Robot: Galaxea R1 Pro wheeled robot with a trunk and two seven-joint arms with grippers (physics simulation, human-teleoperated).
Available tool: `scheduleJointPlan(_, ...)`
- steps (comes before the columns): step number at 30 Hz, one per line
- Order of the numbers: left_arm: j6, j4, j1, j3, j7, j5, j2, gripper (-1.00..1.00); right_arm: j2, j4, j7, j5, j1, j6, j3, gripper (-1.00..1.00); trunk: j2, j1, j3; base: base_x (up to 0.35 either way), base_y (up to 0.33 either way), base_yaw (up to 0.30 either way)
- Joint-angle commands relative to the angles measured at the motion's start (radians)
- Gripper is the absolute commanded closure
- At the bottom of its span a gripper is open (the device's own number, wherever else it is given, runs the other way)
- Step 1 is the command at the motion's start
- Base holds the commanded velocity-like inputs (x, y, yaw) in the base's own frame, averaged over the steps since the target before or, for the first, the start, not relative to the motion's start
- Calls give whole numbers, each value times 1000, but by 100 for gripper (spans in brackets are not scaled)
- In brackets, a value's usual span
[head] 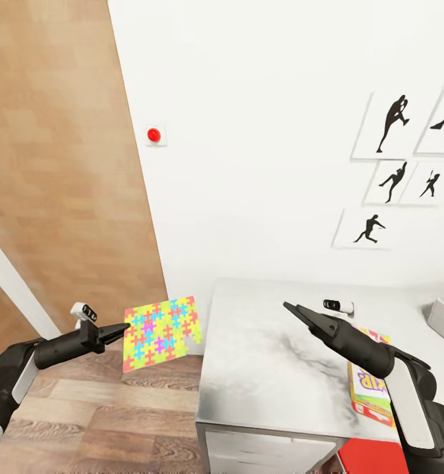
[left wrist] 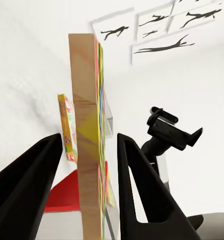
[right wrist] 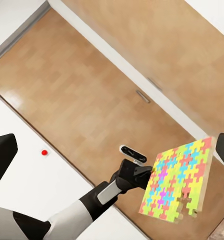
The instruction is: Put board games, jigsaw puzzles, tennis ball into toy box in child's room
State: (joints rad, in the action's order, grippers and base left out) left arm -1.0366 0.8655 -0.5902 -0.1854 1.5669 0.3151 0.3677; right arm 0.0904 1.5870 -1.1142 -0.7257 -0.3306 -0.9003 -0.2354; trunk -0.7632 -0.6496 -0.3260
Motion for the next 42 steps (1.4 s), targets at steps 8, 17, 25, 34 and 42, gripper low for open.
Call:
scheduleJointPlan(8,-11,1,0,0,4,-1,0,100,0,1,-2,-2,-1,-5,-1,-100,55,31,32,-167,0,-164)
scheduleJointPlan(17,-11,1,0,1,4,-1,7,100,0,0,-2,-2,-1,-5,-1,-100,118,65,71,-7,0,-201)
scheduleJointPlan(25,-10,1,0,1,4,0,21,100,0,0,-2,-3,0,41,-1,-100,174,96,106,0,0,-199)
scheduleJointPlan(34,-10,1,0,1,4,1,26,100,0,0,-2,-3,22,56,-1,-100,237,131,147,0,0,-161)
scheduleJointPlan(42,-10,1,0,1,4,1,26,100,0,0,-5,-3,32,61,-6,-100,293,161,185,0,0,-135)
